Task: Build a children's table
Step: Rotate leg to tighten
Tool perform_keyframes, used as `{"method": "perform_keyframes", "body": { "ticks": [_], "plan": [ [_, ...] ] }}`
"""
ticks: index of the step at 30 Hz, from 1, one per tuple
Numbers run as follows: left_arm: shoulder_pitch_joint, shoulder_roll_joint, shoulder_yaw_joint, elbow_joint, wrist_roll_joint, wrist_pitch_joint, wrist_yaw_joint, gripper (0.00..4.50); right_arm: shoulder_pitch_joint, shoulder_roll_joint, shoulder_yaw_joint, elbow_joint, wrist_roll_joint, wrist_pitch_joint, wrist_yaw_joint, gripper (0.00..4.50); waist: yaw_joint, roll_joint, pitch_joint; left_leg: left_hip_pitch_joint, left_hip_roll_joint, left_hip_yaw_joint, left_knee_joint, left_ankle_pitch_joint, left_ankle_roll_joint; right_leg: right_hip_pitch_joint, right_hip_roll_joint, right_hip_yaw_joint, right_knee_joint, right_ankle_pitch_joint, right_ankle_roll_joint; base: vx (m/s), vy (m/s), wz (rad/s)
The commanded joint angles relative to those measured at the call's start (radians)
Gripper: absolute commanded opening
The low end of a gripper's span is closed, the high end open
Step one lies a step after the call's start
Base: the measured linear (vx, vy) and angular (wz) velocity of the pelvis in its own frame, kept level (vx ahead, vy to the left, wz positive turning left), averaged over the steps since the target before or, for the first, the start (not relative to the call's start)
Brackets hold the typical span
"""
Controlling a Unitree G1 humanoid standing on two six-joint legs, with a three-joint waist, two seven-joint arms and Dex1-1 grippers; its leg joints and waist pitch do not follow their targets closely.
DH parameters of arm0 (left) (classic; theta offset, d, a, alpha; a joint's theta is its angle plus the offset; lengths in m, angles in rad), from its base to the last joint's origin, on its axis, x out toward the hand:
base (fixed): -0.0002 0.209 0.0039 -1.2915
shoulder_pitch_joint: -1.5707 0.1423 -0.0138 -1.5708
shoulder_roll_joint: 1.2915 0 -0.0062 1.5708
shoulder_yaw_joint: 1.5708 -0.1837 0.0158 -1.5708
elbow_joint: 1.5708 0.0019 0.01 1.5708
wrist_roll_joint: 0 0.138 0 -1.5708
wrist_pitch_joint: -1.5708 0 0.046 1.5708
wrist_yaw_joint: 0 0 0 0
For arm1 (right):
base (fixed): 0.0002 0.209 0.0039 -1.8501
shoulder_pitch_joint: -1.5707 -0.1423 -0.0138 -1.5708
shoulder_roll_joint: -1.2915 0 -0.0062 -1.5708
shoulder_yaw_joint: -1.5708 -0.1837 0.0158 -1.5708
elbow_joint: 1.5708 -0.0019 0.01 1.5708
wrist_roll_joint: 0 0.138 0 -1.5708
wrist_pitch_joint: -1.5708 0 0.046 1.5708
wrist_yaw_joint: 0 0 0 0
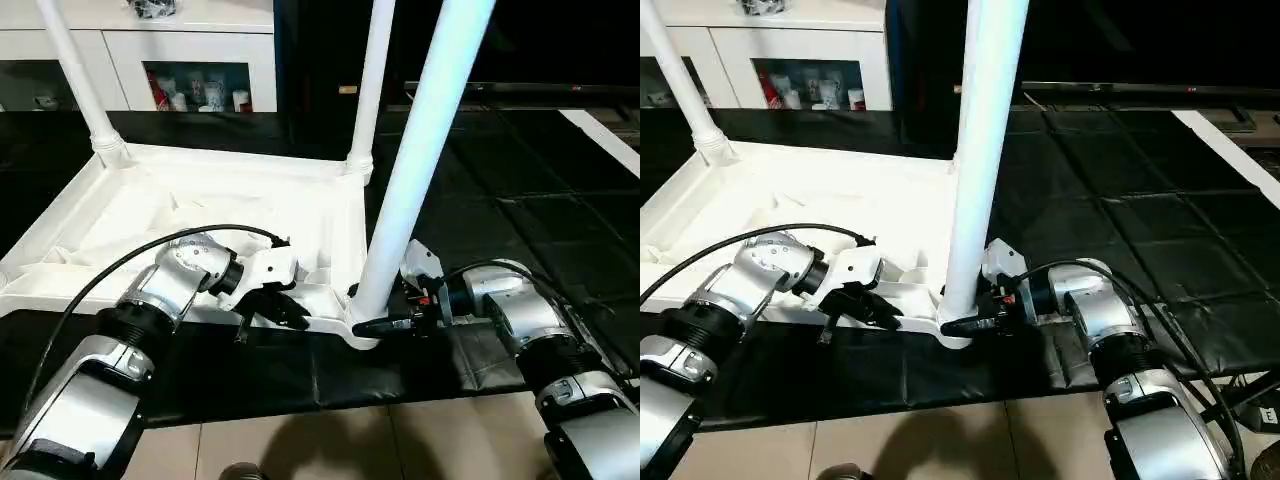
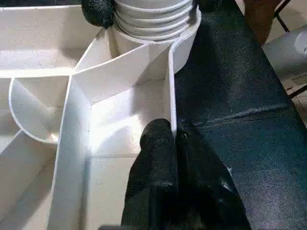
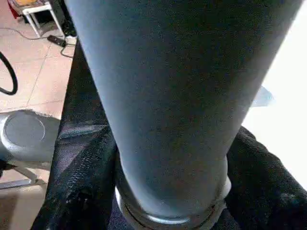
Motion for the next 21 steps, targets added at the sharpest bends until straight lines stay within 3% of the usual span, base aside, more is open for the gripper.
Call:
{"method": "perform_keyframes", "body": {
  "ticks": [1, 5, 6, 9, 11, 12, 13, 14, 15, 16, 20, 21],
  "plan": [
    [0.001, -0.021, -0.012, -0.017, -0.001, 0.022, -0.008, 0.0, 0.004, 0.005, -0.005, -0.021, 0.022, 0.035, 0.032, 2.72, -0.008, -0.003, -0.071, 0.013, 0.016, 0.005, -0.059, -0.115, 0.066, 0.058, -0.065, 0.053, -0.067, 0.006, -0.246, 0.0, 0.0, 0.0],
    [-0.012, -0.059, 0.025, -0.002, -0.022, 0.112, 0.066, 0.0, 0.022, 0.043, -0.041, -0.053, 0.06, 0.115, -0.043, 2.72, -0.006, -0.002, -0.07, 0.013, 0.016, 0.005, -0.059, -0.115, 0.066, 0.058, -0.066, 0.054, -0.068, -0.008, -0.244, 0.0, 0.0, 0.0],
    [-0.02, -0.084, 0.048, 0.001, -0.036, 0.161, 0.11, 0.0, 0.026, 0.063, -0.052, -0.062, 0.06, 0.134, -0.103, 2.72, -0.007, -0.002, -0.069, 0.014, 0.017, 0.004, -0.06, -0.127, 0.058, 0.057, -0.067, 0.054, -0.071, -0.03, -0.241, 0.0, 0.0, 0.0],
    [-0.032, -0.116, 0.068, 0.012, -0.036, 0.178, 0.189, 0.0, 0.028, 0.091, -0.06, -0.063, 0.035, 0.127, -0.21, 2.72, -0.014, -0.004, -0.066, 0.014, 0.014, 0.003, -0.066, -0.153, 0.028, 0.059, -0.069, 0.054, -0.08, -0.101, -0.218, 0.0, 0.0, 0.0],
    [-0.058, -0.169, 0.108, 0.029, -0.052, 0.254, 0.299, 0.0, 0.019, 0.15, -0.088, -0.053, 0.028, 0.165, -0.37, 2.72, -0.027, 0.001, -0.065, 0.014, 0.011, 0.001, -0.068, -0.157, 0.01, 0.059, -0.066, 0.055, -0.082, -0.113, -0.21, 0.0, 0.0, 0.0],
    [-0.066, -0.183, 0.121, 0.032, -0.058, 0.28, 0.328, 0.0, 0.016, 0.167, -0.096, -0.051, 0.028, 0.177, -0.409, 2.72, -0.031, -0.003, -0.067, 0.011, 0.008, -0.002, -0.069, -0.155, 0.004, 0.064, -0.067, 0.053, -0.083, -0.123, -0.202, 0.0, 0.0, 0.0],
    [-0.083, -0.219, 0.145, 0.039, -0.063, 0.324, 0.409, 0.0, 0.001, 0.215, -0.125, -0.036, 0.034, 0.203, -0.523, 2.72, -0.035, 0.0, -0.067, 0.012, 0.008, 0.0, -0.068, -0.152, 0.002, 0.062, -0.066, 0.055, -0.082, -0.115, -0.203, 0.0, 0.0, 0.0],
    [-0.083, -0.219, 0.145, 0.039, -0.063, 0.324, 0.409, 0.0, 0.001, 0.215, -0.125, -0.036, 0.034, 0.203, -0.523, 2.72, -0.044, -0.001, -0.067, 0.012, 0.008, -0.002, -0.069, -0.143, -0.001, 0.06, -0.065, 0.056, -0.081, -0.093, -0.211, 0.0, 0.0, 0.0],
    [-0.1, -0.261, 0.177, 0.037, -0.059, 0.382, 0.516, 0.0, -0.019, 0.275, -0.168, -0.022, 0.036, 0.238, -0.674, 2.72, -0.055, 0.002, -0.067, 0.009, 0.006, 0.0, -0.067, -0.13, -0.003, 0.061, -0.063, 0.058, -0.077, -0.06, -0.22, 0.0, 0.0, 0.0],
    [-0.105, -0.278, 0.188, 0.034, -0.056, 0.399, 0.558, 0.0, -0.029, 0.3, -0.188, -0.012, 0.038, 0.252, -0.74, 2.72, -0.058, -0.001, -0.07, 0.01, 0.002, 0.0, -0.065, -0.123, 0.005, 0.065, -0.063, 0.055, -0.08, -0.05, -0.223, 0.0, 0.0, 0.0],
    [-0.11, -0.332, 0.198, 0.013, -0.034, 0.425, 0.68, 0.0, -0.054, 0.348, -0.168, 0.022, -0.021, 0.195, -0.875, 2.72, -0.067, 0.002, -0.074, 0.006, 0.001, 0.001, -0.06, -0.061, 0.032, 0.067, -0.06, 0.056, -0.071, 0.062, -0.242, 0.0, 0.0, 0.0],
    [-0.109, -0.344, 0.192, 0.005, -0.022, 0.425, 0.7, 0.0, -0.057, 0.354, -0.14, 0.028, -0.064, 0.162, -0.899, 2.72, -0.067, -0.004, -0.074, 0.007, 0.0, 0.003, -0.059, -0.056, 0.043, 0.068, -0.059, 0.055, -0.072, 0.078, -0.244, 0.0, 0.0, 0.0]
  ]
}}
